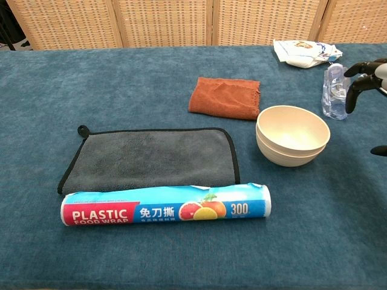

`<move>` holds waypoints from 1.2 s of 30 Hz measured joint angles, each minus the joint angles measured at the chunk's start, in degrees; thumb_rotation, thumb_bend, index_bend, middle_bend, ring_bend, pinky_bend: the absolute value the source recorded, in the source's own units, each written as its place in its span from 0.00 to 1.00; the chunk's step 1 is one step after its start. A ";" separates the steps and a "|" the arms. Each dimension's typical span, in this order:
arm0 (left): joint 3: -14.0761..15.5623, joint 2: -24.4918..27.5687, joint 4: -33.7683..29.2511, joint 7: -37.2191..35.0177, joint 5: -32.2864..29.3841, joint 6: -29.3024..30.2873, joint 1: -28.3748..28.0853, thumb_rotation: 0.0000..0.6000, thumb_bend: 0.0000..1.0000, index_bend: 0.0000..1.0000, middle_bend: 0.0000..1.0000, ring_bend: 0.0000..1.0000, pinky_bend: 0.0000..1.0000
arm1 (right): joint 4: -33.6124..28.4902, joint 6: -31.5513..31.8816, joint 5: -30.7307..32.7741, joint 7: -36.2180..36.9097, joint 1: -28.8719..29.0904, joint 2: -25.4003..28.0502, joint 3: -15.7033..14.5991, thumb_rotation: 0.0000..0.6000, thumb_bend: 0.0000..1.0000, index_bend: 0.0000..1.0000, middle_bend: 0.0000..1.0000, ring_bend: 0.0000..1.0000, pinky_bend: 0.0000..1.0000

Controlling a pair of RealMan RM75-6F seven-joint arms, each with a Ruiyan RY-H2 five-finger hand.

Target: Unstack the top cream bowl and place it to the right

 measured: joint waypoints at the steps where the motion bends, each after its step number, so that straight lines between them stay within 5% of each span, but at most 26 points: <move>1: -0.03 0.05 0.07 -0.22 -0.14 -0.12 -0.01 0.72 0.00 0.17 0.00 0.00 0.00 | -0.46 0.24 -0.13 -0.34 0.05 -0.18 -0.26 1.00 0.21 0.35 0.08 0.08 0.17; 11: -0.94 1.21 0.01 -2.83 -1.72 -0.27 0.16 0.72 0.00 0.17 0.00 0.00 0.00 | -2.05 2.05 -0.16 -2.61 0.41 -3.85 -2.31 1.00 0.21 0.35 0.08 0.08 0.17; 36: -1.89 2.00 -0.52 -3.97 -2.90 0.16 0.59 0.72 0.00 0.17 0.00 0.00 0.00 | 3.33 1.46 1.63 -1.72 2.78 -9.24 -1.98 1.00 0.23 0.35 0.08 0.08 0.17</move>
